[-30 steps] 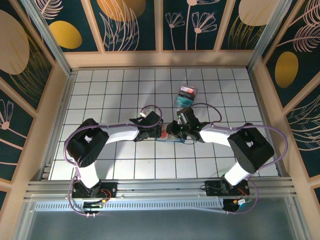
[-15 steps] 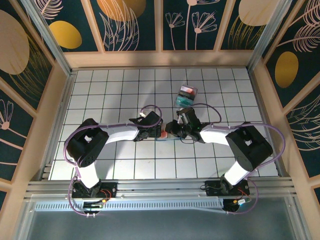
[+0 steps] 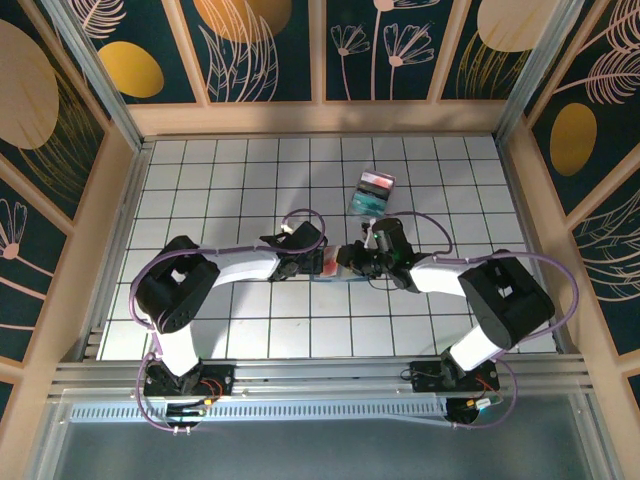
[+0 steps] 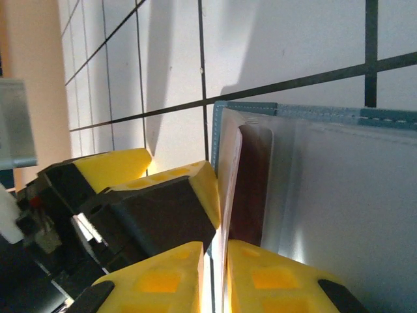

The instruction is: Take the credit cards out of the card holder

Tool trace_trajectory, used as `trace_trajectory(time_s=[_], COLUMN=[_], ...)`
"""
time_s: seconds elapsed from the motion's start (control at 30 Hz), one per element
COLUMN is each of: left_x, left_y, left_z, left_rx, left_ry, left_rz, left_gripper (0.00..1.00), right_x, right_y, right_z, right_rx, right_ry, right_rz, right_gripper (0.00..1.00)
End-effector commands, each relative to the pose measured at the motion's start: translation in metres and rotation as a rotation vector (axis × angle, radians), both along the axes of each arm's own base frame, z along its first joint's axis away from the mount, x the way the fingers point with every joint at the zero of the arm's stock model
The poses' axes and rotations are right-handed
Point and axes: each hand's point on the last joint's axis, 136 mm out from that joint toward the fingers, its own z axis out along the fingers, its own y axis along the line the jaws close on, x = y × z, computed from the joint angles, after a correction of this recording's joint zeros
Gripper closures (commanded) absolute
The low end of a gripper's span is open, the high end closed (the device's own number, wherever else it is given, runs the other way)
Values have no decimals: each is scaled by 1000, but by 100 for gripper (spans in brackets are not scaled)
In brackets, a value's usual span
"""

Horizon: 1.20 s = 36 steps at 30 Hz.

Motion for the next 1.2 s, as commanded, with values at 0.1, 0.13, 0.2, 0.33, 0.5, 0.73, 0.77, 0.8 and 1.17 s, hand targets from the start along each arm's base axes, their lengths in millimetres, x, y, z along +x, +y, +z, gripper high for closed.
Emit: trace_trajectory(time_s=[0.1,0.13,0.2,0.33,0.5,0.73,0.77,0.8,1.17], left_x=[-9,-9,-8,-8,-8,-7,-7,-7,-8], left_y=[10,10,9,8,7,4,4,4,8], left_z=[-15,-14,-13,-13,-14,-14,-14,-14,-15], left_rx=[59,58,55,48,47,37,36,34,50], left_ry=[54,53,50,51,51,53,54,55,52], left_rz=[10,9,9,9,8,5,3,2,13], left_gripper=[1,1,1,1,1,1,1,1,1], right_x=[2,1,1,3,3,5,5,5,6], right_y=[10,11,9,4,7,16,17,17,0], right_z=[26,24,20,8,6,3,2,1,-4], right_rx=[104,104,92,44,27,27,24,20,-75], right_ry=[-54,-52,-42,-21,-23,-25,-22,-20,-18], right_rz=[38,40,33,14,22,39,39,40,-11], right_gripper=[84,84,87,93,90,80,80,80,96])
